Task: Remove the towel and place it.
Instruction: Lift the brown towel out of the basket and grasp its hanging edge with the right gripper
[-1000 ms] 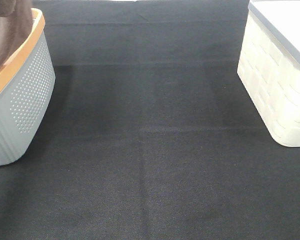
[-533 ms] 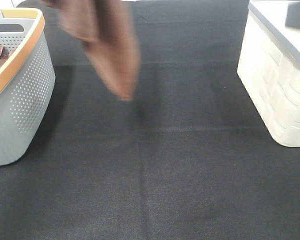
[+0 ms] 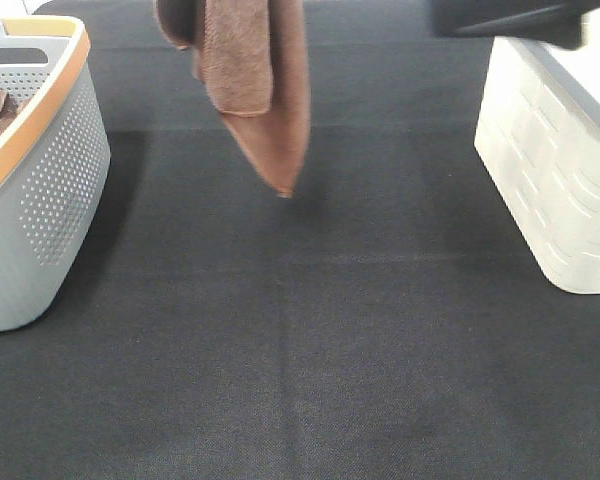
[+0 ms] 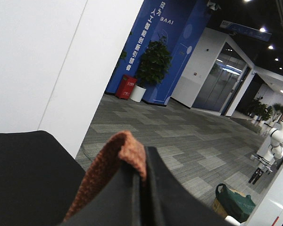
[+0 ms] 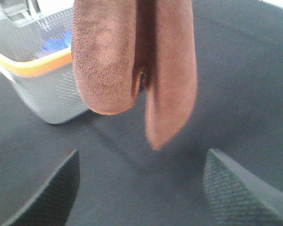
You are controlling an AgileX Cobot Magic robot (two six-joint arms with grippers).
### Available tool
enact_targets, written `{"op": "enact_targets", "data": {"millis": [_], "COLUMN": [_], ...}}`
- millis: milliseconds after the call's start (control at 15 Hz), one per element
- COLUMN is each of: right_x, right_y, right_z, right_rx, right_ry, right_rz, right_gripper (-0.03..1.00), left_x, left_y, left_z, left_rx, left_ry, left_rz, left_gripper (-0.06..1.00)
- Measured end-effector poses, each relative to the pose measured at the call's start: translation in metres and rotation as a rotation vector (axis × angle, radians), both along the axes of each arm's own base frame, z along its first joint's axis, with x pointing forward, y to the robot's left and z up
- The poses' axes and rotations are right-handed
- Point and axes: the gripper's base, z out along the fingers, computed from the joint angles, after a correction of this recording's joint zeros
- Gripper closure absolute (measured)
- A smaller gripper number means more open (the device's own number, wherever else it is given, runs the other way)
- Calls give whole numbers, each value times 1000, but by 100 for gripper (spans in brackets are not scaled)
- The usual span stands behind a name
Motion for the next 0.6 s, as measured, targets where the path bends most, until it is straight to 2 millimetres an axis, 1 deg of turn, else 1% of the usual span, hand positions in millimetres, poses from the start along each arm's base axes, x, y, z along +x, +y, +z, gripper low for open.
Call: {"op": "enact_targets", "data": {"millis": [67,133,200,333,400,600], "right_x": [6,11,15,25,29,32], "right_y": [11,27,36,50,57,79], "right_z": [-4,-9,-11,-16,-22,-41], "right_rx": [-23,-31,-20,9,12,-18], "right_ry": [-38,-82,-104,-130,-126,-84], "right_rz": [8,21,17,-19,-26,16], "right_gripper": [27,27,27,27,27,27], "left_x": [0,-3,-5,-9,-11,-12], "left_y": [-5,-15,-19,-27,-30,-32], "left_z": [-2,-3,-3,-4,-4,-4], "left_rx": [8,28,36,37,36,37], "left_ry": [-9,-35,-47,-54,-56,-58], "left_rz": [4,15,16,10,6,0], "left_gripper": [94,94,94,94,94,94]}}
